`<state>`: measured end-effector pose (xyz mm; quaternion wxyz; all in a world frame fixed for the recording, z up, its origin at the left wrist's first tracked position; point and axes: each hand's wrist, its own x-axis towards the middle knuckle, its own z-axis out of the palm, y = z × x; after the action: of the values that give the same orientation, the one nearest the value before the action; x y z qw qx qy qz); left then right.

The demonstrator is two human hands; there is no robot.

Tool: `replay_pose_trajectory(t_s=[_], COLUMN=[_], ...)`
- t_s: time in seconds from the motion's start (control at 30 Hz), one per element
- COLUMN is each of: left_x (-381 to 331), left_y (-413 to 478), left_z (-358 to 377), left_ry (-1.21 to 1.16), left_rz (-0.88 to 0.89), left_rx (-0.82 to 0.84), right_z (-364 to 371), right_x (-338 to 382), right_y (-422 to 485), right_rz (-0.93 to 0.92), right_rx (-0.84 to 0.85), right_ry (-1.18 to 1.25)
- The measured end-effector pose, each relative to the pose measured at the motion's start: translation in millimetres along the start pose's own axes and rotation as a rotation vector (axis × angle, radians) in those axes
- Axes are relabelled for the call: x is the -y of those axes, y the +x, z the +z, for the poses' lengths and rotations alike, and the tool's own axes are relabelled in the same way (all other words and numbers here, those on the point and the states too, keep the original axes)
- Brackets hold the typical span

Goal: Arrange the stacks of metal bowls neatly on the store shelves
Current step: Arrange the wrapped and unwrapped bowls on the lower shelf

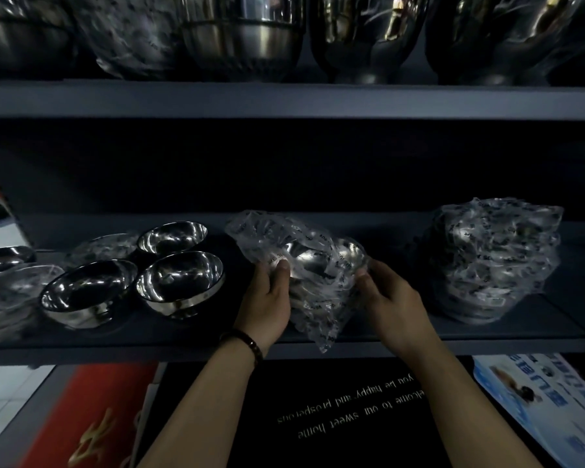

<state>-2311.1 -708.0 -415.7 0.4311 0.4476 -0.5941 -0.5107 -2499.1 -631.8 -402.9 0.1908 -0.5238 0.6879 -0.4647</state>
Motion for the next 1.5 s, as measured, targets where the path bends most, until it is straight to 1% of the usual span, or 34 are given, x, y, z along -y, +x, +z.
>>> replay_pose_trajectory(t_s=[0.13,0.2,0.3,0.37,0.43,0.5,0.53,0.63,0.67,0.73,0.8,0.9,1.0,1.1,1.2,1.27,1.37,1.43,1.5], left_x=[2.8,0.2,-1.6,3.0,6.4,7.4,7.1,16.1,20.2,26.6,35.3,46.3,48.7,48.8,48.8,45.1,42.3,38.3,37.8], left_y=[-9.8,-15.7,-28.2,-36.4,-41.8,-46.1,-48.3,-45.5,-42.9,-38.8,-33.5,-24.6,-20.5,-17.5,-15.2,-16.2,-18.6,-23.3,-26.7], left_z=[-10.2,-21.4,-46.1,-68.3,-93.1,-116.1,-126.3,-150.8,-157.1,-166.7,-173.3,-179.2,-181.8,-184.5,-186.6,-186.5,-183.7,-181.8,-178.7], left_ry=[-0.086,-0.163,-0.190,-0.148,-0.055,0.064,0.121,0.258,0.277,0.285,0.293,0.324,0.353,0.374,0.333,0.292,0.201,0.190,0.203], left_rz=[-0.017,-0.046,-0.065,-0.040,0.030,0.119,0.147,0.202,0.207,0.175,0.127,0.073,0.043,0.019,-0.005,-0.005,-0.022,0.003,0.079], left_rx=[-0.025,-0.058,-0.109,-0.166,-0.241,-0.298,-0.325,-0.433,-0.449,-0.420,-0.391,-0.379,-0.357,-0.310,-0.318,-0.310,-0.257,-0.253,-0.279], right_z=[0.5,2.3,12.5,23.8,40.2,61.4,74.0,112.1,124.8,150.5,172.3,198.2,218.8,233.0,235.1,232.1,227.8,224.6,217.0], right_x=[2.5,8.8,27.9,47.2,68.8,86.8,94.6,117.6,122.9,131.4,138.8,149.1,166.1,175.7,174.2,165.1,158.0,160.7,169.2], right_y=[-2.3,-5.5,-20.8,-37.0,-55.0,-67.3,-70.9,-66.5,-58.9,-37.9,-13.9,26.4,64.5,88.4,92.6,90.0,81.3,74.9,64.1], right_rz=[-0.011,-0.032,-0.213,-0.377,-0.516,-0.590,-0.579,-0.461,-0.435,-0.413,-0.399,-0.368,-0.237,-0.100,-0.031,0.069,0.210,0.240,0.207], right_rx=[-0.031,-0.113,-0.298,-0.368,-0.395,-0.342,-0.271,-0.004,0.054,0.128,0.160,0.161,0.208,0.341,0.379,0.389,0.487,0.461,0.408], right_ry=[-0.027,-0.089,-0.225,-0.277,-0.309,-0.318,-0.311,-0.341,-0.385,-0.434,-0.437,-0.379,-0.387,-0.415,-0.555,-0.558,-0.558,-0.508,-0.471])
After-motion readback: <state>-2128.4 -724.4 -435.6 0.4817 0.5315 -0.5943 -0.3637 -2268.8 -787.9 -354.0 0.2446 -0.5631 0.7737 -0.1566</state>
